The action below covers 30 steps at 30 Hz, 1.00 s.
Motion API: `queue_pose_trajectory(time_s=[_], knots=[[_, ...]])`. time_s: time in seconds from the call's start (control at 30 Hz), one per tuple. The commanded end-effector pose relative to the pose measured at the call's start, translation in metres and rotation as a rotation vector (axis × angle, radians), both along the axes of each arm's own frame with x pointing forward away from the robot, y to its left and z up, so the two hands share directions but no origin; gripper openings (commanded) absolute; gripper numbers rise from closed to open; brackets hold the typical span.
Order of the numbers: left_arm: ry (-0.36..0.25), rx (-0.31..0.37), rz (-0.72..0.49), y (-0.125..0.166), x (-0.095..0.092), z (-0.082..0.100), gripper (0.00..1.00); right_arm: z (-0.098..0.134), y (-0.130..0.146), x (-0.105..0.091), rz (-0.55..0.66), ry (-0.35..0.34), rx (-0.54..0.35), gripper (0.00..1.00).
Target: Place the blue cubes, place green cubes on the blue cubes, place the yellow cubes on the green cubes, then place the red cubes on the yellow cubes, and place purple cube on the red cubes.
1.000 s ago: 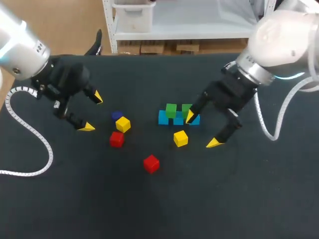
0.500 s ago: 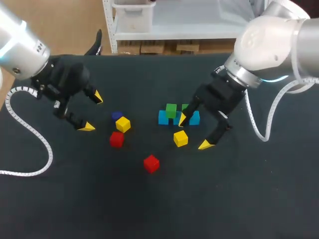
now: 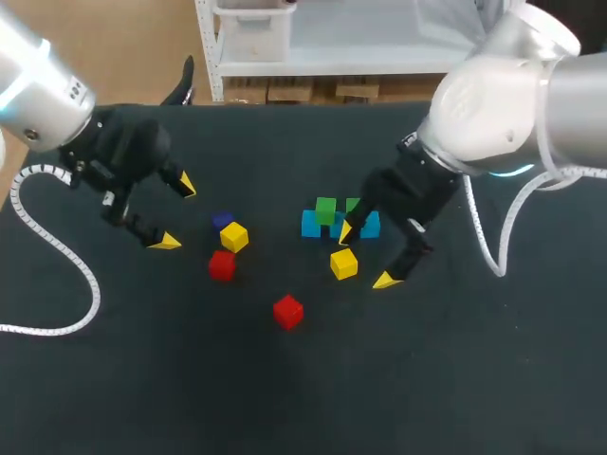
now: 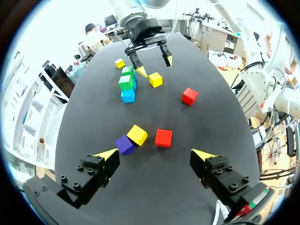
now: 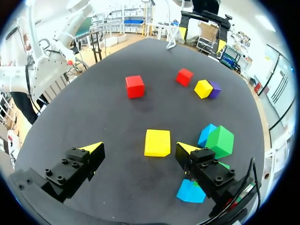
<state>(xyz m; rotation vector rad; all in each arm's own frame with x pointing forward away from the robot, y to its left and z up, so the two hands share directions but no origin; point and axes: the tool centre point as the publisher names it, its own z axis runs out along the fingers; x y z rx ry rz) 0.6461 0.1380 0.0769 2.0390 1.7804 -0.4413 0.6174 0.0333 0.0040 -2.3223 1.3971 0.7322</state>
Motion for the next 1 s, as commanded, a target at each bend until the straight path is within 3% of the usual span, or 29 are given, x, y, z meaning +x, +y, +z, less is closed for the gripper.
queue_pose_trajectory(time_s=[0.03,0.27,0.4,0.57,0.73,0.87,0.9,1.0], knots=[[-0.003,-0.005,-0.003,0.001,0.000,-0.001,1.00,-0.002,0.007,-0.002,-0.001,-0.014,-0.022,1.00],[-0.003,-0.005,-0.003,0.001,0.000,-0.001,1.00,-0.006,0.012,0.003,-0.004,-0.013,-0.037,1.00],[-0.003,-0.005,-0.003,0.001,0.000,-0.001,1.00,-0.006,0.012,0.006,-0.009,-0.022,-0.052,0.82],[-0.003,-0.005,-0.003,0.001,0.000,-0.001,1.00,-0.006,0.012,0.009,-0.015,-0.027,-0.064,0.78],[-0.003,-0.005,-0.003,0.001,0.000,-0.001,1.00,-0.007,0.015,0.012,-0.029,-0.033,-0.085,0.82],[-0.003,-0.005,-0.003,0.001,0.000,-0.001,1.00,-0.007,0.016,0.012,-0.037,-0.036,-0.091,0.65],[-0.003,-0.005,-0.003,0.001,0.000,-0.001,1.00,-0.007,0.016,0.012,-0.038,-0.036,-0.092,0.52],[-0.003,-0.005,-0.003,0.001,0.000,-0.001,1.00,-0.008,0.017,0.013,-0.043,-0.035,-0.097,0.46]])
